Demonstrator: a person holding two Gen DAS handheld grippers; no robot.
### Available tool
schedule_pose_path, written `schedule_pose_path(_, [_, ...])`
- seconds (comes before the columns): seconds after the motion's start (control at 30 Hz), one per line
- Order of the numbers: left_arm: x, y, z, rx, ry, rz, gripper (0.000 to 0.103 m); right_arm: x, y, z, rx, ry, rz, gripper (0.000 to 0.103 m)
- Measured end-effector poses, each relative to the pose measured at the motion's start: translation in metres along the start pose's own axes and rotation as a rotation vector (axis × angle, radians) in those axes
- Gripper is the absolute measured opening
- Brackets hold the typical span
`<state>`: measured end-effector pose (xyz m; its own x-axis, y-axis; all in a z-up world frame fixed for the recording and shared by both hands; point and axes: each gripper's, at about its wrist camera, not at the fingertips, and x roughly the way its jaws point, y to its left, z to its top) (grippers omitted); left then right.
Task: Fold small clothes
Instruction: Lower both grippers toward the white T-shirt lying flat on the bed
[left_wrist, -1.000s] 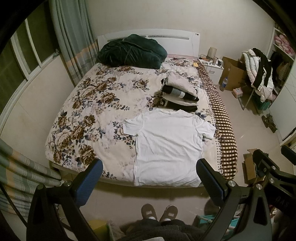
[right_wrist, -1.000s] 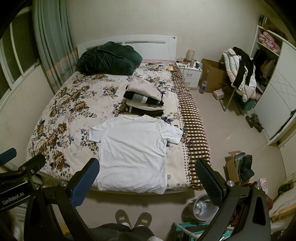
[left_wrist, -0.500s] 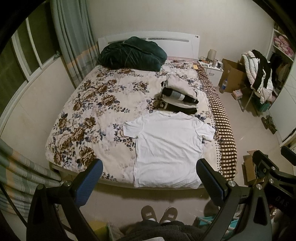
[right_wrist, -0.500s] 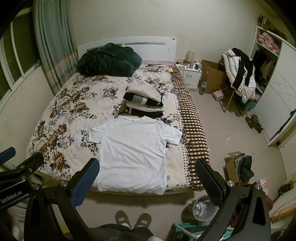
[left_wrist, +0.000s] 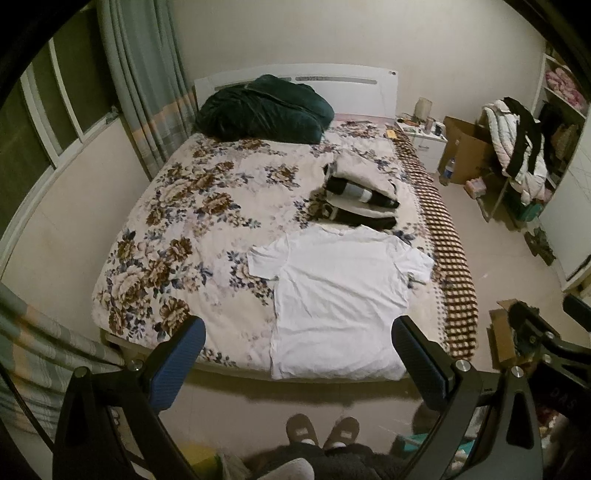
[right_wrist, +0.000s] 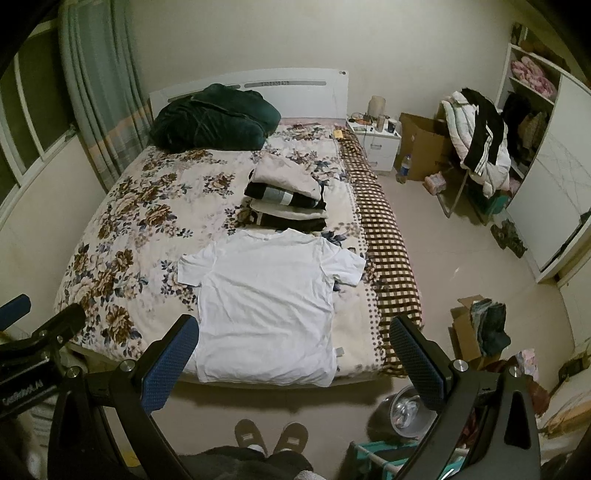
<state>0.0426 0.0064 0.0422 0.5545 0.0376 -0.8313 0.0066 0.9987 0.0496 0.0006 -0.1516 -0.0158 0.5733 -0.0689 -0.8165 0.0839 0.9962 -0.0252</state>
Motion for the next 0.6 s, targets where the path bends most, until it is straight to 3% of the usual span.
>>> schedule_pose_path(0.17, [0.049,0.005,0.027,-0.005,-0.058,0.054,0.103,0.047,-0.017,0.021,0.087,0.041,0.015,0.103])
schedule_pose_path(0.33, [0.119,-0.001,0.029,0.024,-0.06,0.086,0.103,0.141,-0.059,0.027,0.235,0.095,0.013,0.103])
schedule_pose_path(0.43, [0.176,-0.014,0.037,0.031,0.001,0.111,0.103,0.205,-0.09,0.027,0.319,0.118,0.002,0.103])
schedule_pose_path(0.6, [0.278,-0.047,0.041,0.019,0.123,0.116,0.103,0.351,-0.16,0.018,0.523,0.188,0.06,0.103])
